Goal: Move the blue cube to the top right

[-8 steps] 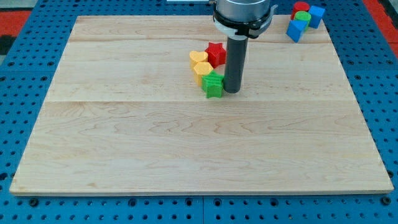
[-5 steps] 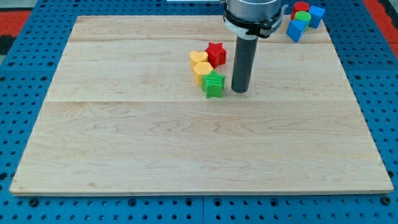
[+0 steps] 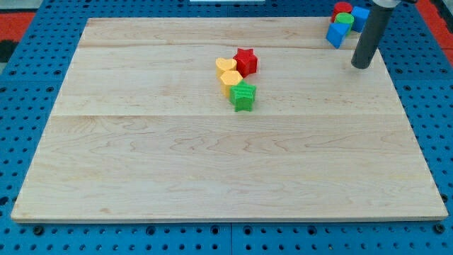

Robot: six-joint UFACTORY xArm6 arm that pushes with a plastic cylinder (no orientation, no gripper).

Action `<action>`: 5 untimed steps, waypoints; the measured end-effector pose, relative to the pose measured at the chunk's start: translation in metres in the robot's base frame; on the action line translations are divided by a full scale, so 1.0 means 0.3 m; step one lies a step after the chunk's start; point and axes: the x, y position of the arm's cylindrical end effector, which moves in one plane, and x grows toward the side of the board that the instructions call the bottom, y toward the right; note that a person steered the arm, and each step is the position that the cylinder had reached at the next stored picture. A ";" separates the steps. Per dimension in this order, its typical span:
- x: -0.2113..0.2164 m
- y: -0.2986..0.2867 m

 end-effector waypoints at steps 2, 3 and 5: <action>-0.170 0.045; -0.262 0.072; -0.411 0.097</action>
